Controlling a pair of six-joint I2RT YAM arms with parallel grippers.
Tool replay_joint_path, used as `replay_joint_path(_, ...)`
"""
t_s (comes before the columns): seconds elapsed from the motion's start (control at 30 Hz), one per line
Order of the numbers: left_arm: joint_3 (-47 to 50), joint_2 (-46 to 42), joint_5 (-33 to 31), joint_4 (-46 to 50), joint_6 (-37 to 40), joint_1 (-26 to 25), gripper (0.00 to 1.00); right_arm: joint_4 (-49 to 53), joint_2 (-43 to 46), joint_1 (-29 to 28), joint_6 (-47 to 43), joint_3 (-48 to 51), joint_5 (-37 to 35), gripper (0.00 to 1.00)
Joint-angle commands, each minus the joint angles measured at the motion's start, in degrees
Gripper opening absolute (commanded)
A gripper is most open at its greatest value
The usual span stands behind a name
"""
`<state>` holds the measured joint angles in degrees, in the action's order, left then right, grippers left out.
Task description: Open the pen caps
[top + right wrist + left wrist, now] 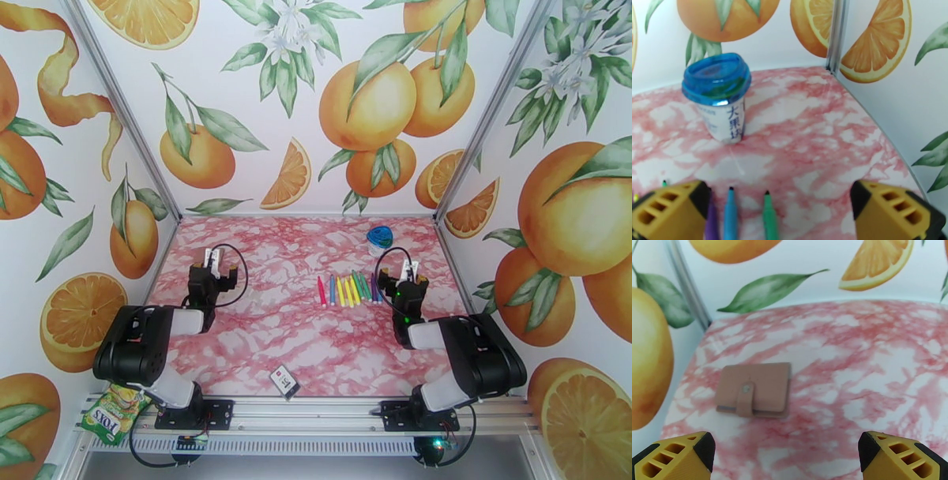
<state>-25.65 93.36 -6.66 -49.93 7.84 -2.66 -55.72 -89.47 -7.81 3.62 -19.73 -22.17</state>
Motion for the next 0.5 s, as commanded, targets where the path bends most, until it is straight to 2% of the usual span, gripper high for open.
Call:
replay_joint_path(0.0,0.83,0.67,4.21,-3.7,-0.8,0.81,1.0,-0.12,0.16,0.26,1.04,-0.74,1.41,1.0)
replay_joint_path(0.03,1.27,1.44,4.37,-6.03,-0.9,0.89,1.0,-0.37,0.1,0.26,1.03,-0.67,1.38,1.0)
replay_joint_path(0.07,0.98,0.63,4.7,-3.74,-0.94,0.98,1.0,-0.43,0.09,0.24,0.99,-0.66,1.41,1.0)
replay_joint_path(0.47,1.07,0.68,5.25,-4.08,-1.07,1.25,1.0,-0.4,0.06,0.26,0.87,-0.66,1.5,1.0)
